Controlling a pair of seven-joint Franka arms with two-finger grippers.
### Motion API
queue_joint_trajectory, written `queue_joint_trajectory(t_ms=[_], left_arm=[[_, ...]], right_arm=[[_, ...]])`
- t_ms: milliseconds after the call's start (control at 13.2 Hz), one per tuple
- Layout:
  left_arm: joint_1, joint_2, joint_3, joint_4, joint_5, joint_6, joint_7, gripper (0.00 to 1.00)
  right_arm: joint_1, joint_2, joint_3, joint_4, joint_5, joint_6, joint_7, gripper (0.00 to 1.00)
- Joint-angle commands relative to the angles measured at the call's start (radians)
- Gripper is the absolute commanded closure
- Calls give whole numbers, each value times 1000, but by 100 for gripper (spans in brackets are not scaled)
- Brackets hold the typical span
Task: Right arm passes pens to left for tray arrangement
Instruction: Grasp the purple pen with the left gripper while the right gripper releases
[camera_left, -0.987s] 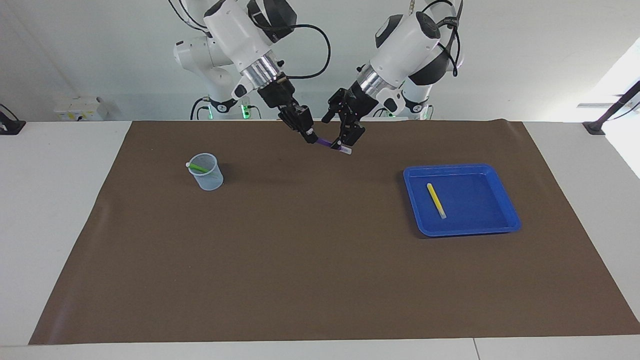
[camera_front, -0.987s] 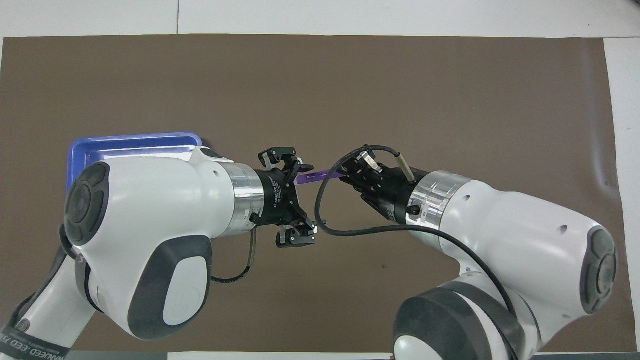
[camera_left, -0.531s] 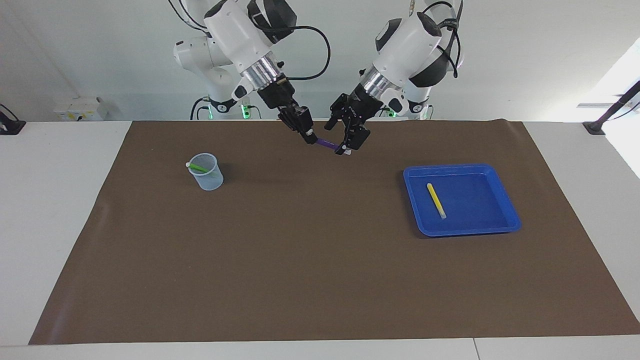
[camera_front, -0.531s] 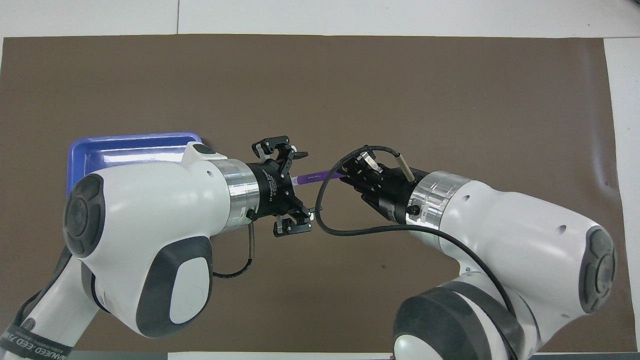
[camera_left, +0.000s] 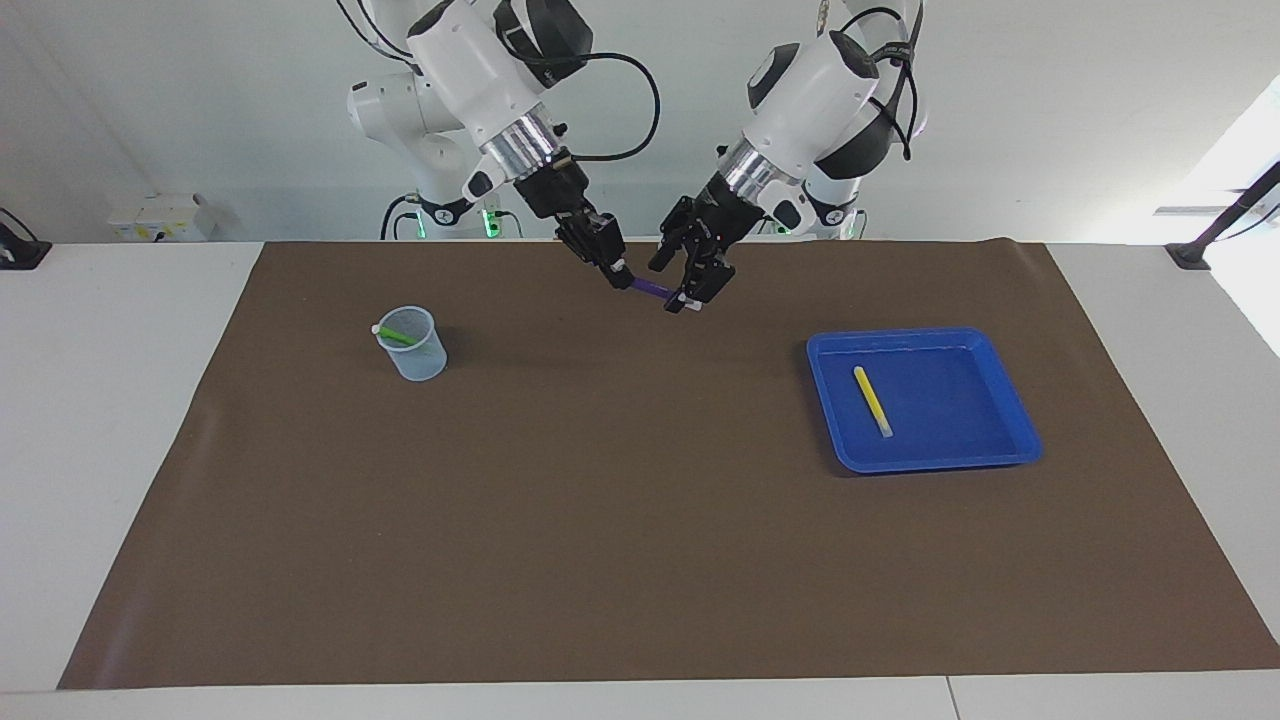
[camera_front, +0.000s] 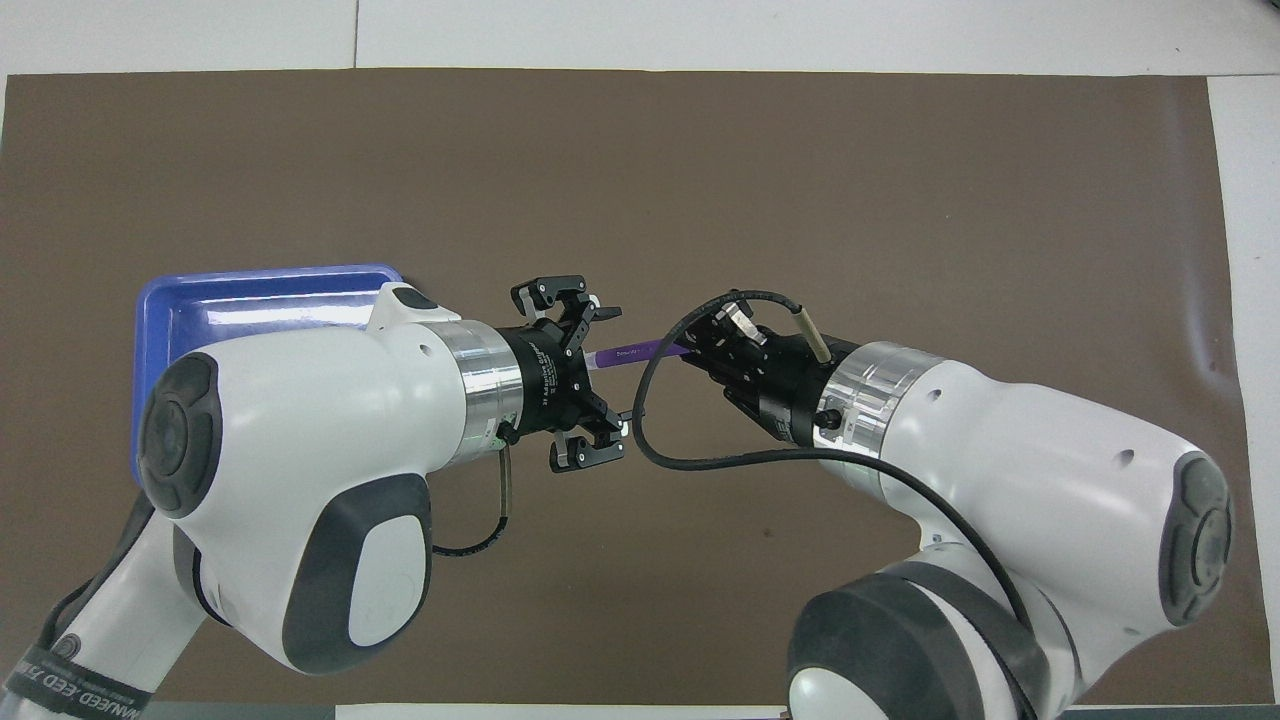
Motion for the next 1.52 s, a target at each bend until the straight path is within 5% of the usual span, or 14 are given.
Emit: queue_joint_trajectory(t_ms=[0, 304, 607, 1139, 1214, 1290, 1366, 1442], left_arm=[[-13, -9, 7, -20, 13, 29, 3, 38], [-13, -9, 8, -20, 13, 37, 5, 56], [-11, -8, 8, -18, 13, 43, 18, 98], [3, 9, 10, -3, 18, 77, 25, 100], [4, 12, 10, 2, 18, 75, 26, 100], [9, 14, 10, 2, 18, 77, 28, 100], [10, 14, 11, 2, 18, 77, 29, 100], [10, 14, 11, 2, 18, 77, 29, 100]], right_arm=[[0, -7, 2, -12, 25, 16, 2, 100], [0, -7, 2, -12, 25, 16, -1, 100], [0, -7, 2, -12, 25, 16, -1, 100], [0, -7, 2, -12, 25, 11, 1, 100], [-2, -7, 2, -12, 25, 7, 1, 75], [-2, -7, 2, -12, 25, -7, 1, 11], [-3, -10, 0, -10, 25, -28, -4, 0], [-8, -11, 0, -9, 23, -54, -26, 0]])
